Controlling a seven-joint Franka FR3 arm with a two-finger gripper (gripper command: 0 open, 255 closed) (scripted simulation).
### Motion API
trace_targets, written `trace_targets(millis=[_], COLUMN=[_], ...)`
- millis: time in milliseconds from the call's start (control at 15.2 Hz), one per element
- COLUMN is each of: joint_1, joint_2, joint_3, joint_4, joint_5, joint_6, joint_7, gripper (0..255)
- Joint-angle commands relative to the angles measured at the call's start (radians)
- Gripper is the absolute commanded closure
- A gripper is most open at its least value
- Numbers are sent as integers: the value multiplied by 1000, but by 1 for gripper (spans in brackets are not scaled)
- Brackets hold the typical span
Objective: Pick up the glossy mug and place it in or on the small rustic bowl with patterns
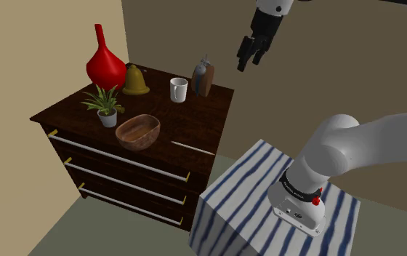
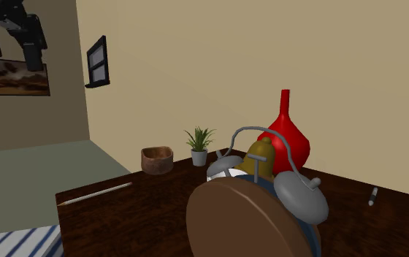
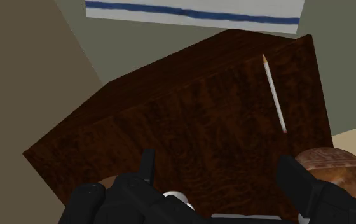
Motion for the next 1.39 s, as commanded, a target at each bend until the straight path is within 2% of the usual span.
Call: trace_targets(millis=[0, 660, 1320], joint_1=[0, -16, -22], joint_2=[0, 363, 754], joint_3=[0, -56, -97], joint_4=[0, 100, 335], joint_5=[0, 4, 50], joint_6=[0, 253, 395], joint_7=[0, -62, -136], gripper=[0, 0, 0])
